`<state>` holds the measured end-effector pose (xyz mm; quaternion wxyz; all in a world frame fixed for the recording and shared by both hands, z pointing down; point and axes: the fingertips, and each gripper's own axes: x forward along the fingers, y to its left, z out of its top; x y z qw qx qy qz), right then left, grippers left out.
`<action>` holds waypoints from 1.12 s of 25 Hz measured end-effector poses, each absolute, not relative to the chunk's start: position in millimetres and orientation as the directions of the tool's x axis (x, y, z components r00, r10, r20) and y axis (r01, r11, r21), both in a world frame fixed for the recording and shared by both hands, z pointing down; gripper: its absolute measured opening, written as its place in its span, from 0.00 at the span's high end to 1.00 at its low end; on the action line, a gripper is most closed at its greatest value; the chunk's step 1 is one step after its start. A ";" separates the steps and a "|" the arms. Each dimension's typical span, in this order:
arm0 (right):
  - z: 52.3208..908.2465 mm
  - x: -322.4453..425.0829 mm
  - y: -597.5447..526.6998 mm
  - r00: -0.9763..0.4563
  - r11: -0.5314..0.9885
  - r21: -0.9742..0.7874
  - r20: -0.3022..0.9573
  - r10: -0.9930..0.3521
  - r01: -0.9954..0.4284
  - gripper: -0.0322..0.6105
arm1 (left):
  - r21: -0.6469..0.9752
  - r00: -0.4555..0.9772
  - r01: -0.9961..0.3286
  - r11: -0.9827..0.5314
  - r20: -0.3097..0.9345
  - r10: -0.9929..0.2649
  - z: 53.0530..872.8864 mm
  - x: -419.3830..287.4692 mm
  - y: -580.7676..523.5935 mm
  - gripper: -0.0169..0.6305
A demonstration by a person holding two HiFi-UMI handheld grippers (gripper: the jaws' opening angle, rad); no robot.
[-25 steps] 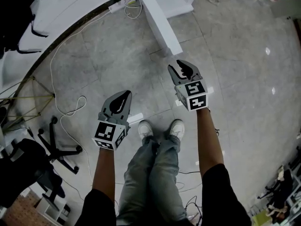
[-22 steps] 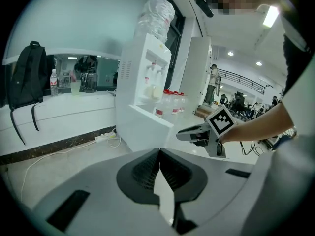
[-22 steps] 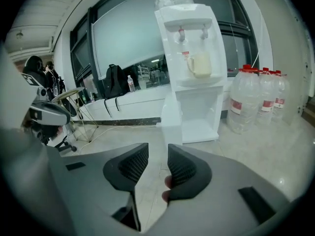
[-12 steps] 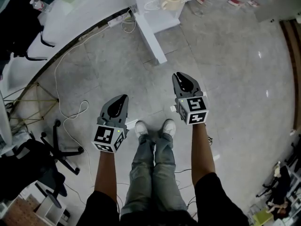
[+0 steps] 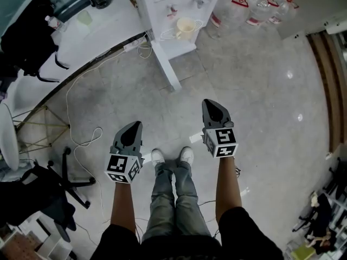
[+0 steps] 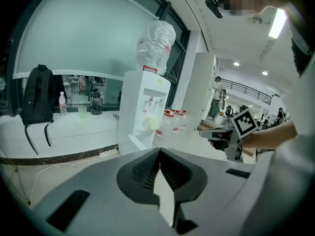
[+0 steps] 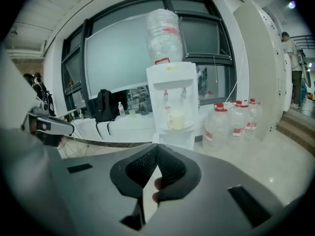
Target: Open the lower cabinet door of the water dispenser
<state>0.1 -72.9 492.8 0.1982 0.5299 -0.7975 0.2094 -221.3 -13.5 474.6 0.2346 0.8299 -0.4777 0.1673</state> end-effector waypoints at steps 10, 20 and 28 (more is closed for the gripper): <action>418.5 16.9 -56.1 -0.330 0.315 -0.117 0.499 -0.801 -0.942 0.93 | 0.206 0.480 -0.876 -0.437 0.465 -0.744 410.6 -219.5 -9.5 0.95; 340.0 12.9 -46.0 -0.336 0.322 -0.113 0.465 -0.819 -0.940 0.93 | 0.182 0.453 -0.891 -0.415 0.391 -0.801 326.4 -226.4 -19.0 0.95; 272.6 9.1 -33.0 -0.363 0.344 -0.121 0.410 -0.837 -0.931 0.93 | 0.177 0.447 -0.894 -0.411 0.347 -0.825 272.3 -226.9 -0.9 0.95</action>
